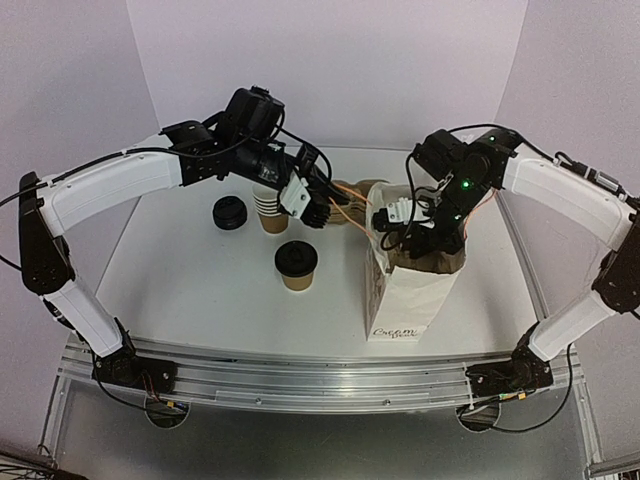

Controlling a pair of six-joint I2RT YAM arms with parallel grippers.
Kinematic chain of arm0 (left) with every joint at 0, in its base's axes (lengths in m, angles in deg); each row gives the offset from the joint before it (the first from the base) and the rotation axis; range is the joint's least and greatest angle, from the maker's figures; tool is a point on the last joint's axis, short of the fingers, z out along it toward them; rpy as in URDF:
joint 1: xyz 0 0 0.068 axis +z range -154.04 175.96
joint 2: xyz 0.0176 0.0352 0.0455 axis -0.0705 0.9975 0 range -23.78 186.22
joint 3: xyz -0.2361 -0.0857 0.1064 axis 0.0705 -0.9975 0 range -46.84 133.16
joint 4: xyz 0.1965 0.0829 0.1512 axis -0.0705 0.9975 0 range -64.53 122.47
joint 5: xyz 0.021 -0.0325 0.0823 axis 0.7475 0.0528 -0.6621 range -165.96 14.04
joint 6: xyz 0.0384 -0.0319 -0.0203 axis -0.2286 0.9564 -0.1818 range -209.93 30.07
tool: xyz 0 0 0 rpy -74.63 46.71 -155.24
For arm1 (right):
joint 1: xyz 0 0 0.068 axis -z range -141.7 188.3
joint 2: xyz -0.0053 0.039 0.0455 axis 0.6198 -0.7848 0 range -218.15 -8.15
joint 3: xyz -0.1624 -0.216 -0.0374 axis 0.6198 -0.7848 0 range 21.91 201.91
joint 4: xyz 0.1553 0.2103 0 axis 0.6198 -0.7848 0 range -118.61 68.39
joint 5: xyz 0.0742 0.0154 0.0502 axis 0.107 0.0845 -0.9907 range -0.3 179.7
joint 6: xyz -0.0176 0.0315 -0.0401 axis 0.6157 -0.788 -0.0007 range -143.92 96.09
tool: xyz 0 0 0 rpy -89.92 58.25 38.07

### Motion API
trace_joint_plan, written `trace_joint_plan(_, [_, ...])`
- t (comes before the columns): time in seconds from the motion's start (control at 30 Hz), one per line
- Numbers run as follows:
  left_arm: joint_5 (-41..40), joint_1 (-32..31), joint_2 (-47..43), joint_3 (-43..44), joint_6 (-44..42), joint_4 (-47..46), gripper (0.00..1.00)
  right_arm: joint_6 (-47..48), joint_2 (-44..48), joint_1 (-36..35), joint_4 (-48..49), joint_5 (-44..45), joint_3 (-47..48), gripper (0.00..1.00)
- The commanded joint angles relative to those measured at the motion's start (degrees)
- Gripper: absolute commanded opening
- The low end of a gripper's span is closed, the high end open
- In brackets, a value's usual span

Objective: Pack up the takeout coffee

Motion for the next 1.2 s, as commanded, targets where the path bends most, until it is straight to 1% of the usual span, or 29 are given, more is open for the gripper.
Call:
trace_joint_plan(0.0, [-0.09,0.48,-2.3,0.75,-1.32,0.54,0.0,-0.07,0.82,-0.38,-0.6,0.85,-1.98,0.0])
trace_joint_plan(0.17, [0.08,0.44,-2.91,0.33,-1.06,-1.05,0.0,-0.07,-0.17,-0.56,-0.07,1.67,-3.58,0.0])
trace_joint_plan(0.43, [1.79,0.46,-3.85,-2.61,0.07,-9.24,0.0,-2.69,-3.94,-1.16,2.2,3.82,-3.31,0.0])
trace_joint_plan(0.63, [0.09,0.65,-4.8,-3.83,0.85,-13.5,0.0,-3.54,-2.56,-1.52,3.09,4.29,-5.21,0.0])
trace_joint_plan(0.73, [-0.37,0.65,-4.85,-4.45,0.99,-17.75,0.0,-4.37,-1.56,-1.78,3.47,3.42,-4.96,0.0])
trace_joint_plan(0.83, [-1.56,0.65,-4.98,-4.21,1.51,-18.9,0.0,-4.89,1.02,-1.78,5.1,2.01,-5.32,0.0])
trace_joint_plan(0.97, [-1.94,0.65,-5.29,-4.32,2.74,-19.53,0.0,-3.74,2.65,-1.79,5.85,2.52,-6.93,0.0])
trace_joint_plan(1.17, [-0.13,0.48,-4.89,-4.88,3.21,-23.03,0.0,-3.68,0.86,-1.88,6.99,2.71,-9.39,0.0])
